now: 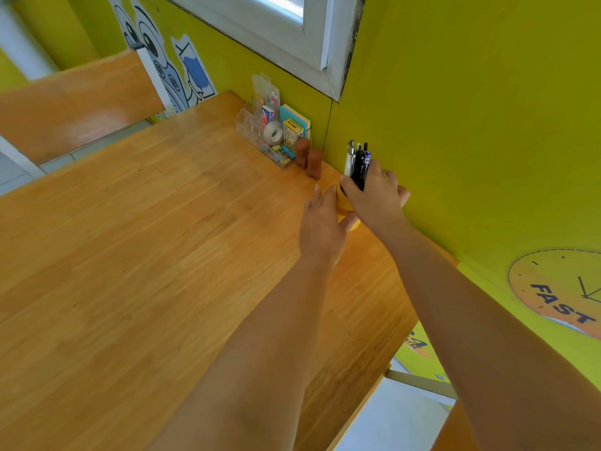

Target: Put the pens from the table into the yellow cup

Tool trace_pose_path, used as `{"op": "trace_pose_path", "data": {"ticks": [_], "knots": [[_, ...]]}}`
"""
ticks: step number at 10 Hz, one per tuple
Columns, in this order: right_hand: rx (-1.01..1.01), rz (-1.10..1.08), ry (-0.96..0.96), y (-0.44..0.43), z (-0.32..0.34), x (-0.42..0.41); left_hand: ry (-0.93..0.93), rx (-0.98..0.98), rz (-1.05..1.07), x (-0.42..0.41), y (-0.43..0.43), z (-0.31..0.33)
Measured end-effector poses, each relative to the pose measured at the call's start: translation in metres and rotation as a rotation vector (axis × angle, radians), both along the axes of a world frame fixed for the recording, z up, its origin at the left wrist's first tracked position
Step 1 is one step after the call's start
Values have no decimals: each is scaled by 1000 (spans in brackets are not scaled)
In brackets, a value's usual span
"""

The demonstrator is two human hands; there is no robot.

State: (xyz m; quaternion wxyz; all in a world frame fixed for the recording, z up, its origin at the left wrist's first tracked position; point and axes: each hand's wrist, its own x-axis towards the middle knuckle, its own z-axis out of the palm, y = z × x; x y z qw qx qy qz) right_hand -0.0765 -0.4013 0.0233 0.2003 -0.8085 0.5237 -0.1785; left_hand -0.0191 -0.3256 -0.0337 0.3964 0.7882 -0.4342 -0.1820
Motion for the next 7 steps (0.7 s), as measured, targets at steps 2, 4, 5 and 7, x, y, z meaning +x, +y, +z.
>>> {"op": "trace_pose_path", "data": {"ticks": [2, 4, 5, 7], "knots": [[16, 30, 20, -2, 3, -3, 0, -14, 4, 2, -1, -6], [31, 28, 29, -1, 2, -5, -23, -12, 10, 3, -2, -9], [38, 22, 28, -1, 1, -7, -16, -6, 7, 2, -2, -6], [90, 18, 0, 1, -4, -19, -52, 44, 1, 4, -1, 0]]}}
